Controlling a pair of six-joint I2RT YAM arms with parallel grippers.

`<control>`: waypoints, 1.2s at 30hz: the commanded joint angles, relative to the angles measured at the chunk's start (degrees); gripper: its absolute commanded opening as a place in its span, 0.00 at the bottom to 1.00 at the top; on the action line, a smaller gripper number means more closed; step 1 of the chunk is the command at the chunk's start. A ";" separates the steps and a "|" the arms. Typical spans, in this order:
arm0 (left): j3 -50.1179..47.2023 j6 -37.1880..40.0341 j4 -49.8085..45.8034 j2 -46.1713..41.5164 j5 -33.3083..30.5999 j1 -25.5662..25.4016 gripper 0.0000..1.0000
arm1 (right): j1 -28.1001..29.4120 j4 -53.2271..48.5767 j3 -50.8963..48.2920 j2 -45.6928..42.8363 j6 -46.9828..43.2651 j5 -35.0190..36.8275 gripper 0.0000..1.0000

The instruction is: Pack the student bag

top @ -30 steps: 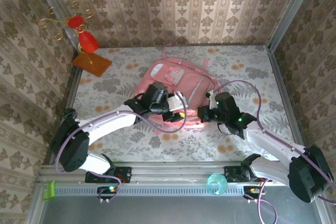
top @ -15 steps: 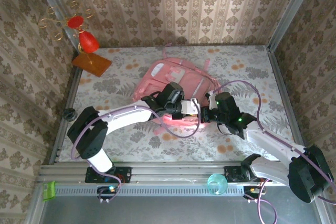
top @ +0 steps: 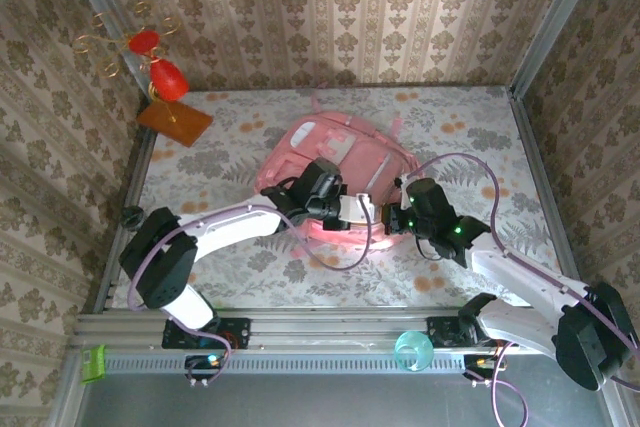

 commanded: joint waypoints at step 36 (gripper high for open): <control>-1.59 -27.90 1.68 -6.71 -13.42 -3.73 0.70 | -2.68 -0.57 5.12 0.40 1.74 0.41 0.00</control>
